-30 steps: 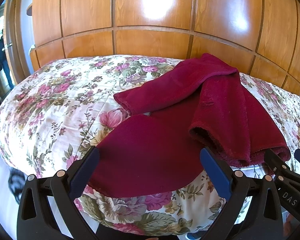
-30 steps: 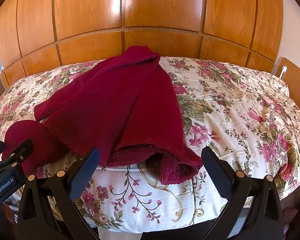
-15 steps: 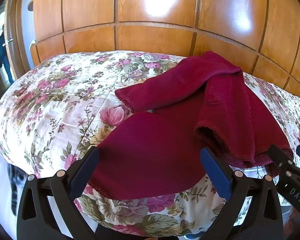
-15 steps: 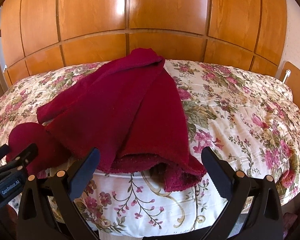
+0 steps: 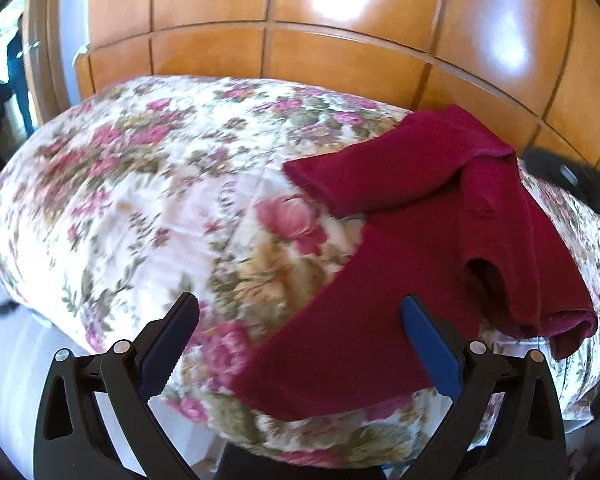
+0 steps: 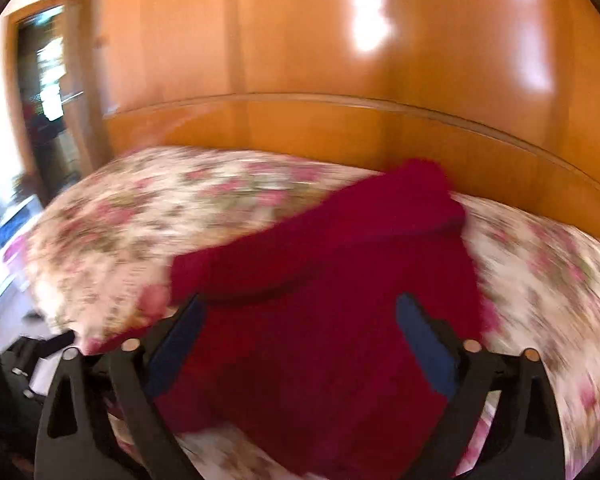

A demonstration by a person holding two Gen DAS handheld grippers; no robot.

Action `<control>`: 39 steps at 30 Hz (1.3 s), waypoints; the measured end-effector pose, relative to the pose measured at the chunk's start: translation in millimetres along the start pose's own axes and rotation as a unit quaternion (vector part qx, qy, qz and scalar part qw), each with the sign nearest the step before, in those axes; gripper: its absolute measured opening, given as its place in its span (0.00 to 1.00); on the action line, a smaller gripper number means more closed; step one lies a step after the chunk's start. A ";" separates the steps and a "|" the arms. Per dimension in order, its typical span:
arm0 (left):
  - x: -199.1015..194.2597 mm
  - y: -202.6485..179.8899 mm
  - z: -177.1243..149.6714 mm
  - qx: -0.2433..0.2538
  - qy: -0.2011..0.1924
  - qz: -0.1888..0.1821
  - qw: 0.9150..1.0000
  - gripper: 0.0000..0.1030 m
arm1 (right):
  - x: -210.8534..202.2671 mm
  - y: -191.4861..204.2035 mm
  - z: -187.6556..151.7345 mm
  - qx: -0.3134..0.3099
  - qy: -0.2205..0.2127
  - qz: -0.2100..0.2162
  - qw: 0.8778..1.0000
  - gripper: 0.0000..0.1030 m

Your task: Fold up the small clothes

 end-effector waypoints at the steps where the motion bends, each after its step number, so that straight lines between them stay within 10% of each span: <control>1: -1.1 4.7 -3.2 0.001 0.001 -0.005 1.000 0.96 | 12.8 19.3 13.5 -0.037 0.009 0.020 0.999 0.87; 8: -11.6 5.1 -21.4 0.046 -0.011 -0.034 0.998 0.96 | 122.9 94.5 56.4 -0.159 0.125 0.042 0.978 0.74; 11: -10.2 -2.7 -21.2 0.071 -0.013 -0.034 0.997 0.96 | 172.9 103.0 50.5 -0.177 0.202 0.010 0.963 0.46; 13: -3.4 -6.6 -18.3 0.082 -0.003 -0.037 0.996 0.83 | 166.7 101.0 51.1 -0.173 0.185 0.019 0.967 0.11; 20: 17.3 -21.9 -7.6 0.105 0.028 -0.056 0.992 0.52 | 60.6 5.4 78.7 -0.066 0.054 -0.005 0.996 0.11; 24: 23.4 -30.3 -4.0 0.121 0.029 -0.047 0.991 0.32 | -13.0 -97.6 81.0 0.036 -0.013 -0.087 0.995 0.11; 28: 27.9 -27.9 8.6 0.110 0.041 -0.059 0.991 0.10 | -76.1 -217.6 58.1 0.142 -0.036 -0.218 0.965 0.11; 39: 13.1 9.7 107.5 0.033 -0.029 0.029 0.999 0.07 | -86.6 -418.6 -11.3 0.288 0.068 -0.457 0.839 0.07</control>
Point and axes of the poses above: each gripper's, at about its wrist camera, not at the fingertips, and x roughly the way its jaws point, y to its left, z to its top, the point moved 1 cm from there along x, roughly the way its jaws point, and after that the axes turned 14 degrees about y, right-handed, at the moved point
